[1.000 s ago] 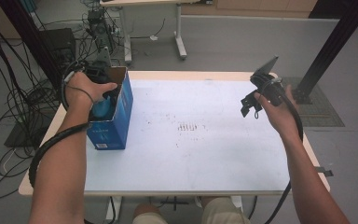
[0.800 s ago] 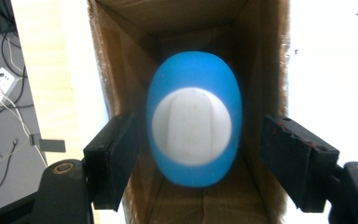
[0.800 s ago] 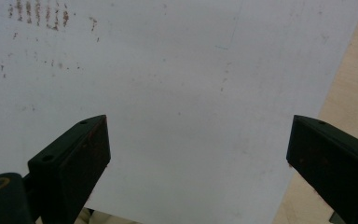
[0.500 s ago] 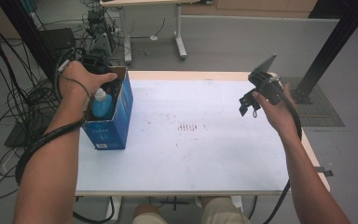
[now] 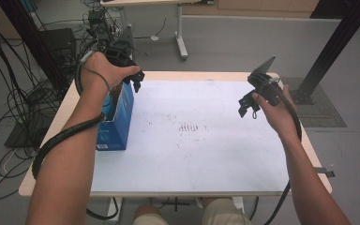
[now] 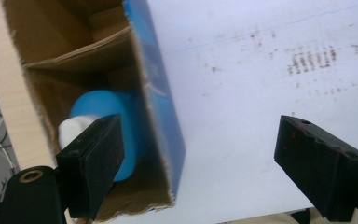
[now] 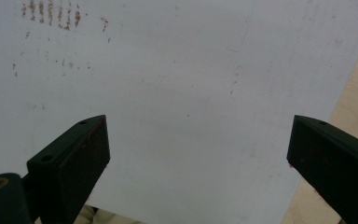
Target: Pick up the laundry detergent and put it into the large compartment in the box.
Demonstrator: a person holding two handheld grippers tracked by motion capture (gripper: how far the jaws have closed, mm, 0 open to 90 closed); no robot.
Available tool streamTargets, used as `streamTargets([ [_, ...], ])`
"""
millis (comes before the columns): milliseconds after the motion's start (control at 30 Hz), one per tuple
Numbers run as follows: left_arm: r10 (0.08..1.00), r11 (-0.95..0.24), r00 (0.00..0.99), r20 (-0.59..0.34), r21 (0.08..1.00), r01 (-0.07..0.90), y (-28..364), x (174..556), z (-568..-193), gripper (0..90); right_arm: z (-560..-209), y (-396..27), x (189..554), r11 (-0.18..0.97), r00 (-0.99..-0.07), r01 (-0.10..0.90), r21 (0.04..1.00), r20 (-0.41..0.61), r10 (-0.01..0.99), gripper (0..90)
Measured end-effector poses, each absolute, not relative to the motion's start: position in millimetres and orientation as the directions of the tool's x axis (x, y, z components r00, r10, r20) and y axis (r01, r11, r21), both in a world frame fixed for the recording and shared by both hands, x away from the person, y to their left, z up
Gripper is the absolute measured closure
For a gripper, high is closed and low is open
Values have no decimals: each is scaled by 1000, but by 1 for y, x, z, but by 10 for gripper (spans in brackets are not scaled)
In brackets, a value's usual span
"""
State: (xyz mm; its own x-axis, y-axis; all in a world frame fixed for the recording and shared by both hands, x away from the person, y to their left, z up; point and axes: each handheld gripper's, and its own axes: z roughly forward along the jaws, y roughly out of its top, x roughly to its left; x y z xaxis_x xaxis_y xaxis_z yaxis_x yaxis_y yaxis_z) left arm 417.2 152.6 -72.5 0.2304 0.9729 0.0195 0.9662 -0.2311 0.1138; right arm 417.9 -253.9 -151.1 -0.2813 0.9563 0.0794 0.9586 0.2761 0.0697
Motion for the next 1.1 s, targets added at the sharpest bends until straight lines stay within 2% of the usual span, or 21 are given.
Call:
streamTargets([
  [433, 959, -280, 283, -9, 113, 953, 124, 426, -76, 115, -152, -255, 417, 273, -278, 960, 66, 79, 957, 54],
  [1100, 951, -305, 310, -22, 120, 945, 113, 431, -79, 107, -155, -257, 419, 274, -279, 959, 65, 84, 957, 52],
])
